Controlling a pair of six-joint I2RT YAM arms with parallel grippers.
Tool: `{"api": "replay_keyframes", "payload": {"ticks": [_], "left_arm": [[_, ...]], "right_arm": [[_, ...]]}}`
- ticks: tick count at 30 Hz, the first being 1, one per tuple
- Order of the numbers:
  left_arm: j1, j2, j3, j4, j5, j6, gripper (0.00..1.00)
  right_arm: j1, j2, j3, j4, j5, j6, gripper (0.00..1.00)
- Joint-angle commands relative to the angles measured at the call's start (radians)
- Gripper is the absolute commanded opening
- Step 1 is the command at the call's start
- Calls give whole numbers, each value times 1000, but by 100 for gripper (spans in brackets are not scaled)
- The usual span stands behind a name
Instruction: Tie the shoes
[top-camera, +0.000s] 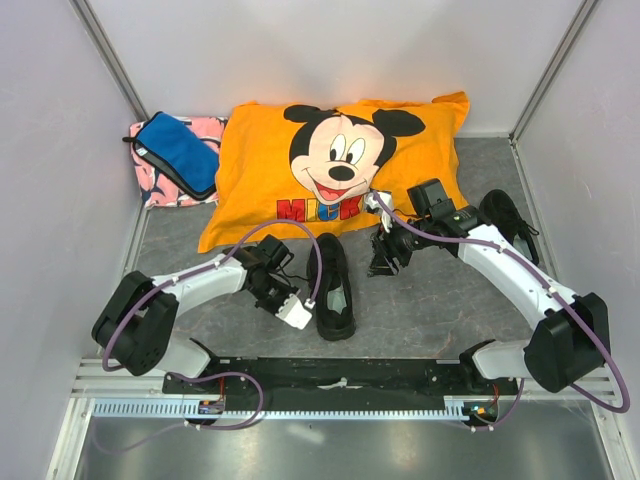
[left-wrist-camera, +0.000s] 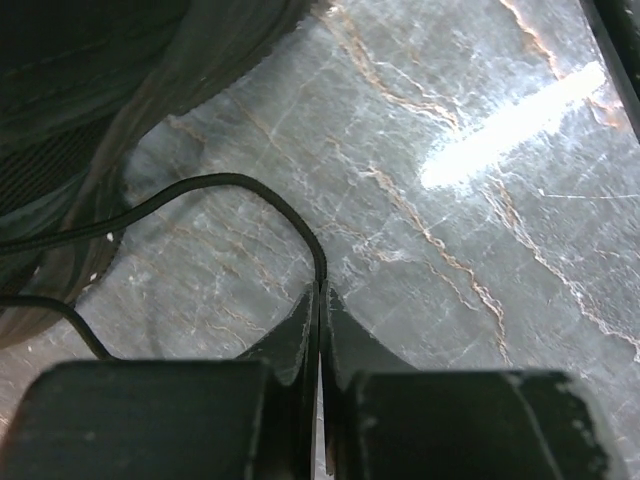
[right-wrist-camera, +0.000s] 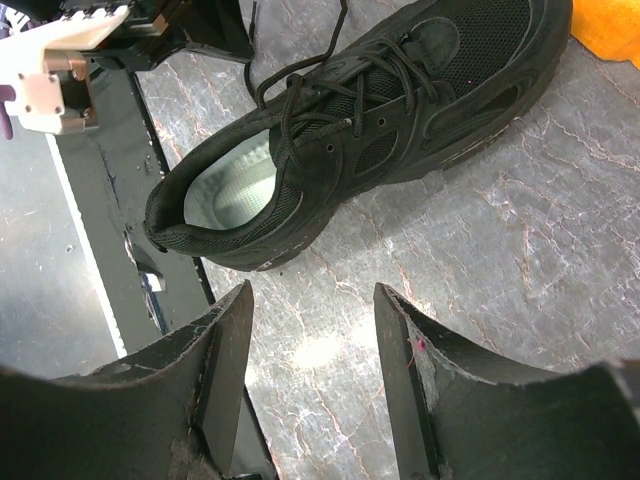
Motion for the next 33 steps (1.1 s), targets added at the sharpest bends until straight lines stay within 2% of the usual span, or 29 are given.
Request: {"api": "replay_keyframes", "payload": {"ticks": [1, 6, 9, 14, 16, 18, 20, 21, 24, 27, 29, 30, 33], "left_arm": [[-34, 4, -12, -60, -22, 71, 1], [-34, -60, 76, -160, 104, -67, 2], [-34, -172, 105, -171, 188, -157, 2], [-33, -313, 122, -90, 314, -338, 2], [-34, -332, 122, -12, 342, -473, 2], [-34, -349, 119, 61, 346, -640, 1], [-34, -358, 106, 181, 336, -745, 2], [-34, -366, 100, 232, 311, -851, 2], [-34, -369, 83, 369, 253, -1037, 2], [-34, -367, 70, 462, 193, -1186, 1], [-36, -358, 59, 496, 175, -1230, 1], [-36, -354, 57, 512, 162, -1251, 2], [-36, -335, 51, 520, 144, -1251, 1]], "right_arm": [[-4, 9, 30, 16, -8, -16, 59], [-25, 12, 38, 30, -16, -8, 58], [-36, 15, 38, 40, -16, -3, 57], [-43, 38, 48, 51, -14, -3, 57], [-48, 53, 50, 70, -16, 4, 56], [-48, 72, 45, 99, -21, 27, 55], [-47, 84, 42, 122, -42, 50, 54], [-50, 98, 35, 148, -50, 75, 52], [-48, 122, 27, 191, -73, 108, 50], [-48, 130, 18, 247, -80, 136, 42], [-50, 133, 9, 283, -86, 173, 38], [-50, 142, 1, 316, -88, 185, 33], [-50, 165, -8, 358, -106, 219, 27]]}}
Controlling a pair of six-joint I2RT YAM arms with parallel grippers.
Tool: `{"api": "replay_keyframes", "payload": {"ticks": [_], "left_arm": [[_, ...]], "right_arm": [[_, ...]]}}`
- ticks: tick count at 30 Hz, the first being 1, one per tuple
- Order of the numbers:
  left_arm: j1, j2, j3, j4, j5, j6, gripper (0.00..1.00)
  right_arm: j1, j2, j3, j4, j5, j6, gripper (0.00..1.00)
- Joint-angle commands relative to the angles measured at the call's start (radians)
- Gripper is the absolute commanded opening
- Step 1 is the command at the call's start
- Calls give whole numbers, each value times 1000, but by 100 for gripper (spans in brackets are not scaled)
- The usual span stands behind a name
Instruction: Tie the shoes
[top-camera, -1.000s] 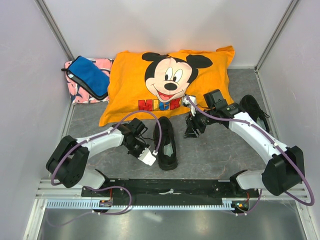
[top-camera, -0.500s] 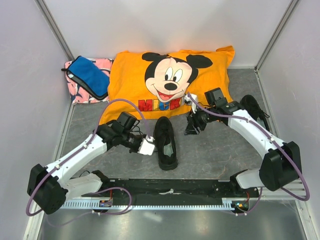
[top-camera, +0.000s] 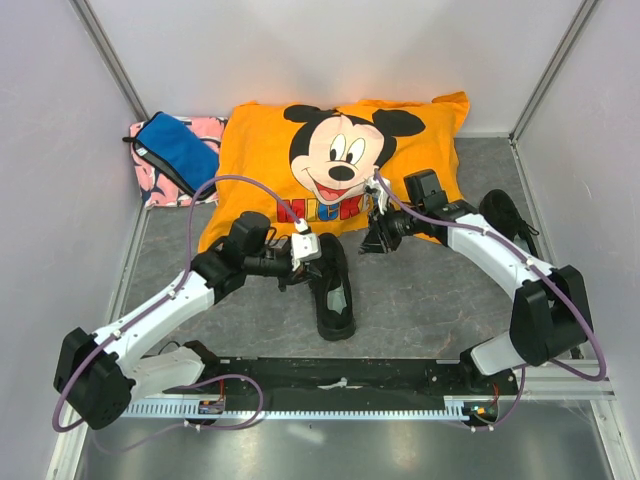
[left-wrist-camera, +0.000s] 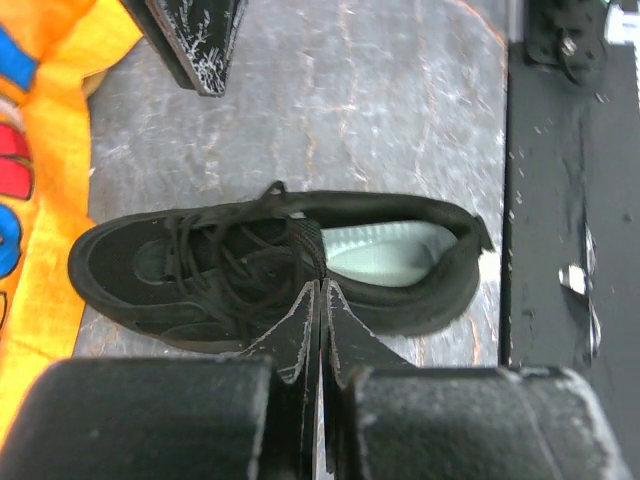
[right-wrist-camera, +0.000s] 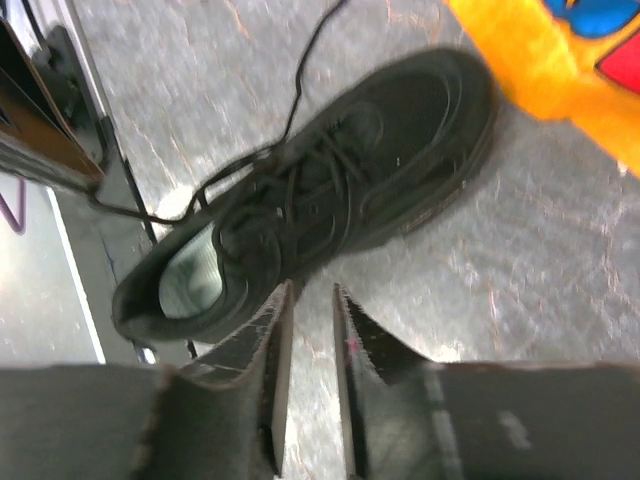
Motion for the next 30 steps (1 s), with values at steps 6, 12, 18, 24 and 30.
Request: {"api": "replay_keyframes", "payload": {"ticks": [6, 12, 18, 24, 30], "left_arm": [[-4, 36, -26, 123, -86, -155, 2], [-4, 82, -20, 119, -121, -171, 2], [-6, 127, -14, 126, -124, -182, 2], [-7, 144, -15, 134, -115, -175, 2], [-19, 179, -5, 134, -103, -172, 2]], "right_arm": [[5, 74, -27, 187, -82, 105, 25], [29, 123, -21, 232, -125, 125, 30], [67, 151, -20, 235, -151, 125, 30], [83, 166, -15, 232, -193, 130, 32], [87, 172, -17, 235, -208, 136, 33]]}}
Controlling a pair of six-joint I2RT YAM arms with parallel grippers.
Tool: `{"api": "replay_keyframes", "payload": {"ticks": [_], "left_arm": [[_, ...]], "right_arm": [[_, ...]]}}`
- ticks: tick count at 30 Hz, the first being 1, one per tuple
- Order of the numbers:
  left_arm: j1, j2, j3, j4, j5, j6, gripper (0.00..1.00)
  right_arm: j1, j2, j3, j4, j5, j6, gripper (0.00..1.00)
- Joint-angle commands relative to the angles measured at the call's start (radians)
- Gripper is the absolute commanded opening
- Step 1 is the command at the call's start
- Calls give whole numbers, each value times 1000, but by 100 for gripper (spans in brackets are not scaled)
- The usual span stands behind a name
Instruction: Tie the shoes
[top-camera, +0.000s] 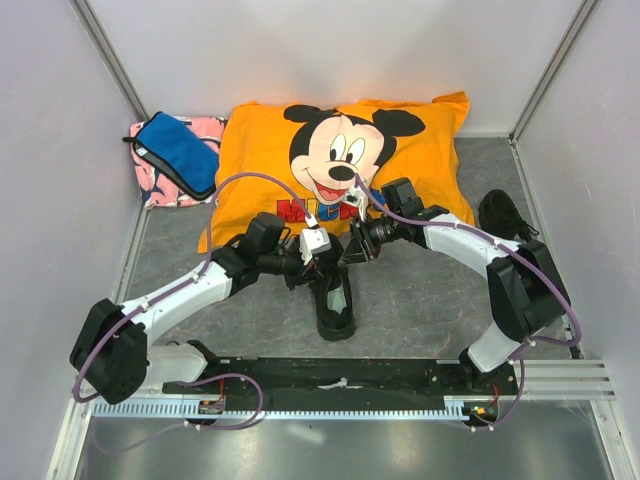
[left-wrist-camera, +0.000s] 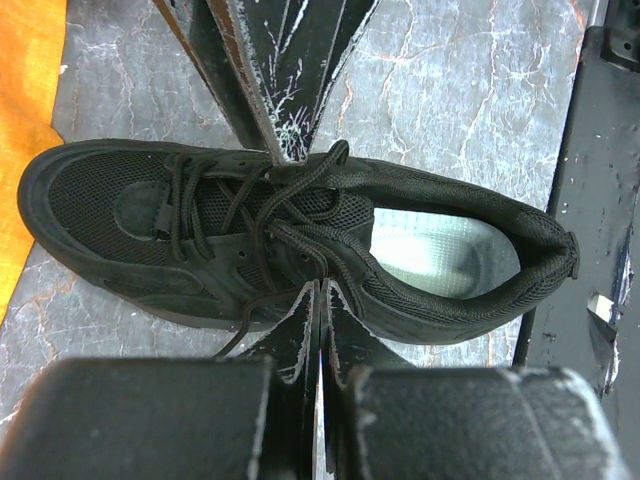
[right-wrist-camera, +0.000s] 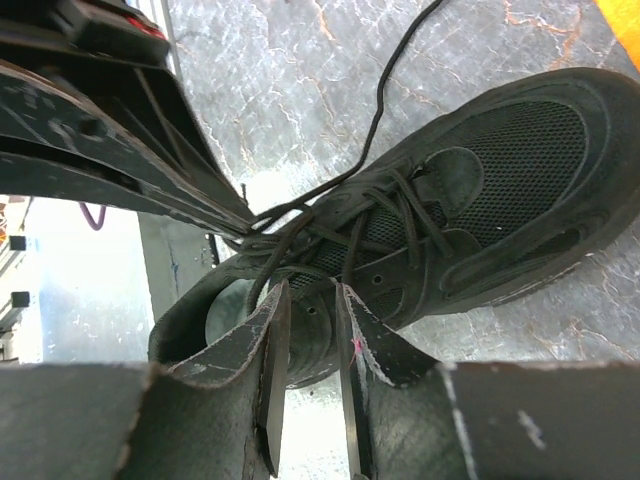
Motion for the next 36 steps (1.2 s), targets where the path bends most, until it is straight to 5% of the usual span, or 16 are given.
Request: {"api": "replay_keyframes", "payload": {"ticks": [1, 36], "left_arm": [[-17, 24, 22, 40, 18, -22, 2], [-43, 103, 136, -69, 44, 13, 1]], "right_arm": [[7, 11, 7, 37, -55, 5, 32], [10, 2, 9, 83, -90, 72, 33]]}}
